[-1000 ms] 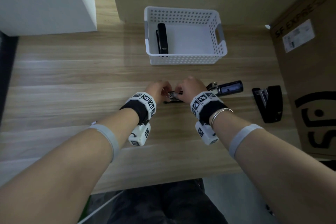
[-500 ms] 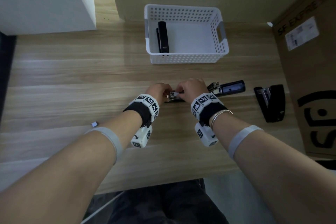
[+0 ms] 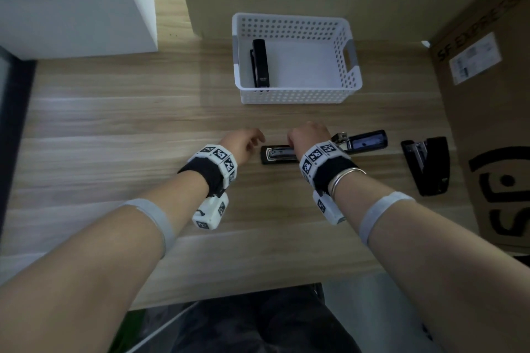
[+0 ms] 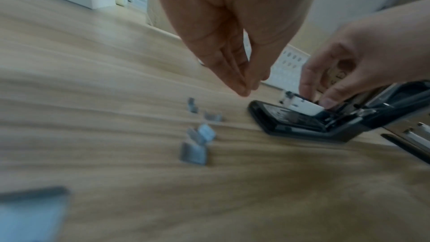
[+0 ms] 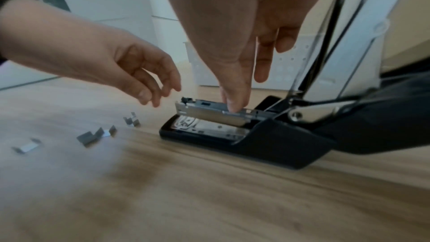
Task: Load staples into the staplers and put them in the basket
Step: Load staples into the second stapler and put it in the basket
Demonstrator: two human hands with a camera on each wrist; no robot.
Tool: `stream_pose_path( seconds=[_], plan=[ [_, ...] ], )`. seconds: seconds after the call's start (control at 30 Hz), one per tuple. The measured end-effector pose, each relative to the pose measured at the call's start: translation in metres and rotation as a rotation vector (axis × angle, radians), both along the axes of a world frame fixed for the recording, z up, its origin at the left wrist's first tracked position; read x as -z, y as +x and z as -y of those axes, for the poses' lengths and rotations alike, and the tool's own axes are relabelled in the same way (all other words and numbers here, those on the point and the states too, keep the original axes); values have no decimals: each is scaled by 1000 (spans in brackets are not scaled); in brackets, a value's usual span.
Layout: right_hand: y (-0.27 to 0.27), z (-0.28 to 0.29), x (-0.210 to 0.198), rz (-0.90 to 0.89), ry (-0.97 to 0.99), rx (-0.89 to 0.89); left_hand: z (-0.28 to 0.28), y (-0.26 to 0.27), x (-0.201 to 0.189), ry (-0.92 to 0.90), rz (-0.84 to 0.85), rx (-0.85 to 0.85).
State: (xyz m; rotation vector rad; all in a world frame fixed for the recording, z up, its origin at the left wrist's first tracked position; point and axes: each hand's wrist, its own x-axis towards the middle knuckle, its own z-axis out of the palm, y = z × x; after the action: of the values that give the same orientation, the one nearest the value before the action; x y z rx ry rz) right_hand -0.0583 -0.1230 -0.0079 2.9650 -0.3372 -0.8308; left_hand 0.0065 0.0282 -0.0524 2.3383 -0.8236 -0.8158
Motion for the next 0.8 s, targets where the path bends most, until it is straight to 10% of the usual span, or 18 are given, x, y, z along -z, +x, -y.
stream_pose_path(
  seconds=[0.8],
  plan=[
    [-6, -8, 2, 89, 123, 44, -36, -1, 5, 160, 100, 116]
  ],
)
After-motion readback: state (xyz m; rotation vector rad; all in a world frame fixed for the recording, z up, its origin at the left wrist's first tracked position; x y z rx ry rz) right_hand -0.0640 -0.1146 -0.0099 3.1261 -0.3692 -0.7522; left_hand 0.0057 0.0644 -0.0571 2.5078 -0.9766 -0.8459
